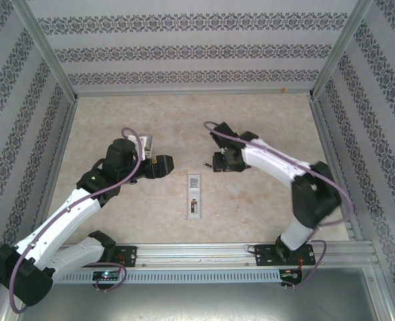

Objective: Load the batteries into the remote control

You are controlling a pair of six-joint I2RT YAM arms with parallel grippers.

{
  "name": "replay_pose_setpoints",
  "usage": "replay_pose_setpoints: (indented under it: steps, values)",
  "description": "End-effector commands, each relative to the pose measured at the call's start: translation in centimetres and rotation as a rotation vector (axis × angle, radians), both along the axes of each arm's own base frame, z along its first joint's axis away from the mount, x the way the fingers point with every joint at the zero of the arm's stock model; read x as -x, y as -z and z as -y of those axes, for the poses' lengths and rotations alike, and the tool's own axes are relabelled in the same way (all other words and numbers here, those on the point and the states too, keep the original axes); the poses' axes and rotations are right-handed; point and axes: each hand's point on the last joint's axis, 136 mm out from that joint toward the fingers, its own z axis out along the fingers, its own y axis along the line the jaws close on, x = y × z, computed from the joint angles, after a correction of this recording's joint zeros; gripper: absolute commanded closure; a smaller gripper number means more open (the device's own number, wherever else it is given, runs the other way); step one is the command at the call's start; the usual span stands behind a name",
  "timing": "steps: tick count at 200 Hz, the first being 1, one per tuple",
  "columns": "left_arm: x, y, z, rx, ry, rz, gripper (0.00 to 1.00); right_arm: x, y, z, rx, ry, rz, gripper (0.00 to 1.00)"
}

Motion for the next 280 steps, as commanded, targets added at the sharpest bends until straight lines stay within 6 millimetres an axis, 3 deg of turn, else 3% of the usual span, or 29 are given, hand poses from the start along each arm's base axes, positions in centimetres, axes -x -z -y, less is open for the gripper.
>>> replay_pose_setpoints:
  steps: [1, 34, 63, 98, 138, 174, 197, 223, 256, 280]
  values:
    - [0.1, 0.5, -1.0, -0.095, -0.011, -0.001, 0.13, -0.6, 1.5, -1.4, 0.084, -0.257, -0.118, 0.47]
    - [-0.6, 1.0, -1.4, -0.107, -0.048, 0.005, 0.11, -3.2, 2.8, -4.0, 0.110, -0.400, -0.115, 0.47]
    - [-1.3, 1.1, -1.3, -0.094, -0.072, 0.003, 0.10, -4.4, 3.9, -4.3, 0.123, -0.428, -0.147, 0.50]
    - [-1.8, 1.6, -1.3, -0.095, -0.091, -0.002, 0.09, -4.6, 5.4, -4.6, 0.100, -0.443, -0.180, 0.59]
    - [-2.1, 2.2, -1.1, -0.090, -0.097, -0.018, 0.08, -4.1, 7.0, -5.0, 0.081, -0.439, -0.228, 0.61]
    - [-2.3, 2.4, -0.9, -0.092, -0.092, -0.025, 0.07, -4.5, 7.5, -4.2, 0.116, -0.348, -0.240, 0.84]
    - [-2.5, 2.2, -0.9, -0.098, -0.091, -0.019, 0.07, -4.3, 5.3, -4.2, -0.006, -0.108, -0.224, 0.90]
    - [-2.7, 2.6, -0.8, -0.104, -0.089, -0.025, 0.06, -2.5, 3.4, -3.0, -0.218, 0.405, -0.231, 0.92]
    - [-2.6, 2.7, -0.6, -0.085, -0.086, -0.024, 0.05, 1.9, 4.4, -1.5, -0.347, 0.964, -0.278, 0.93]
    - [-2.6, 2.7, -0.5, -0.090, -0.069, -0.020, 0.05, 4.4, 5.1, -1.0, -0.258, 1.145, -0.303, 0.94]
